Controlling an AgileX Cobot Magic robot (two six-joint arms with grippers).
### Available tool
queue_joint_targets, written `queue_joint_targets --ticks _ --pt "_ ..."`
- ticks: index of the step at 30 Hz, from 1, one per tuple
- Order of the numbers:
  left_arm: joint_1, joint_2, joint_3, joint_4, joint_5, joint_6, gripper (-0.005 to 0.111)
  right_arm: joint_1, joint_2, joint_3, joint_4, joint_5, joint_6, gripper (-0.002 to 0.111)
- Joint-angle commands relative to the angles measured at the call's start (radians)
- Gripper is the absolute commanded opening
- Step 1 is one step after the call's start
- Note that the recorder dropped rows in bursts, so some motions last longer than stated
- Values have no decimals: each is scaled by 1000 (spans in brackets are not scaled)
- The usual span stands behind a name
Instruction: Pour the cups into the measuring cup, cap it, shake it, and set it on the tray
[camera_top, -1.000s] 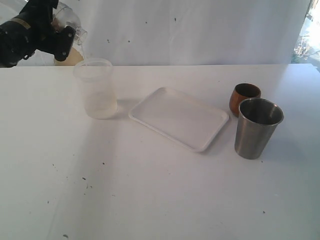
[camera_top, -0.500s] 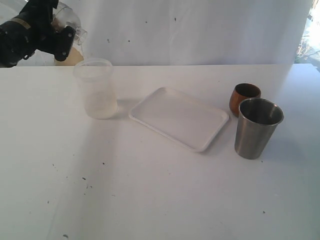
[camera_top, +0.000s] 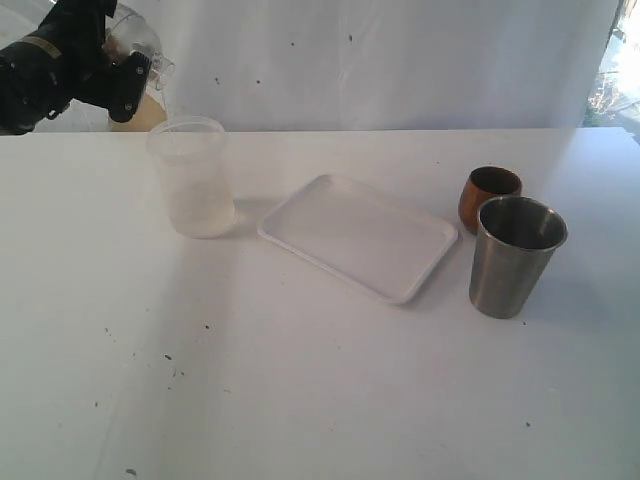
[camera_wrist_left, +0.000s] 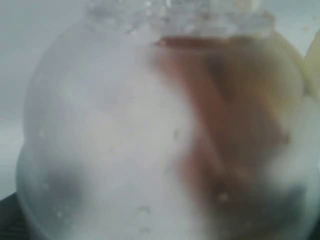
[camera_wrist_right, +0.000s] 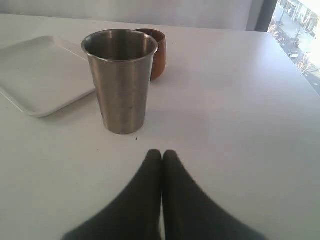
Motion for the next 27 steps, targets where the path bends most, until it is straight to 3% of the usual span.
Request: queue_joint_targets --ticks 1,27 --pt "0 -15 -16 2 -52 -6 0 1 -5 5 -4 -10 -3 0" --pt "0 -15 -14 -59 -48 -29 0 1 -5 5 -4 -10 -3 0"
